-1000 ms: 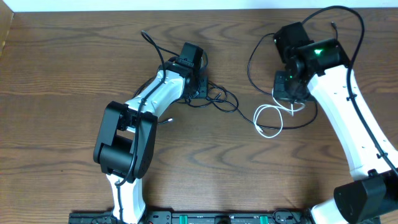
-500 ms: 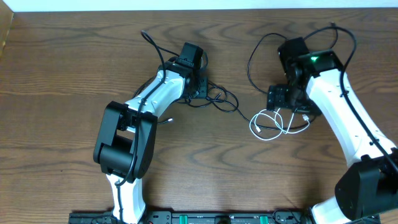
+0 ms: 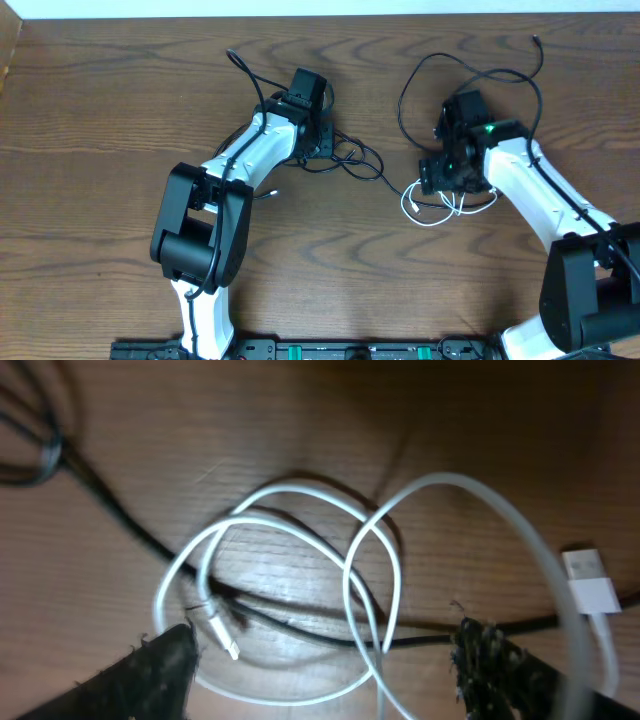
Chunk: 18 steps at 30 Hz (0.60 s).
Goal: Untangle cables
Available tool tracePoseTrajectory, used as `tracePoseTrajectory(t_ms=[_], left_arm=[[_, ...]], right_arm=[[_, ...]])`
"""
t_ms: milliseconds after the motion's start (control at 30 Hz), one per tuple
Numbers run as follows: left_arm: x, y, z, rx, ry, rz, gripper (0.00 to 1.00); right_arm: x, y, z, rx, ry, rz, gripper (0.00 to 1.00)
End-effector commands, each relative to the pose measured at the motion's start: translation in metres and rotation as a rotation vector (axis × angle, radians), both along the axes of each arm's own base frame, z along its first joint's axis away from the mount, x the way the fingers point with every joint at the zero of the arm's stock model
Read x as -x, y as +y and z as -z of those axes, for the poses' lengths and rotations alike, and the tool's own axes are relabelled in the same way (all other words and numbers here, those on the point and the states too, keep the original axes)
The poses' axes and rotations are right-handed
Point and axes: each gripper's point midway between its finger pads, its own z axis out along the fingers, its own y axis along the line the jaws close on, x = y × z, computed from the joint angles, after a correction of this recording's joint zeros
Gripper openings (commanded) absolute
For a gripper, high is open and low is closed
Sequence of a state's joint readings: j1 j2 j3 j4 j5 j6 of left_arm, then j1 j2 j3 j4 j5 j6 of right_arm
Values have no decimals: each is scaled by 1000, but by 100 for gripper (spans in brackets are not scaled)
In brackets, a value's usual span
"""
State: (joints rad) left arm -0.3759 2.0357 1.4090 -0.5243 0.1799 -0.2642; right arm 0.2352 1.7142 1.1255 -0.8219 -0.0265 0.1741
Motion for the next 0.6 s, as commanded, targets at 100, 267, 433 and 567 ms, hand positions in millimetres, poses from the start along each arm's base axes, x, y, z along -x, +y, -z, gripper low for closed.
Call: tracePoseTrajectory(t_ms=[100,267,433,567], left_arm=[[4,3,9,-20,20,5,43],[3,3,9,-20,20,5,43],[4,3,9,-20,20,5,43],[4,3,9,-20,20,5,43]], right_arm=[[-1,-5,38,20,-80,-9,65],[3,-6,59,8,-131,-8,58],[14,-9,71,11,-120,-8,5],[-7,-5,42,-7,-190,-3,1]])
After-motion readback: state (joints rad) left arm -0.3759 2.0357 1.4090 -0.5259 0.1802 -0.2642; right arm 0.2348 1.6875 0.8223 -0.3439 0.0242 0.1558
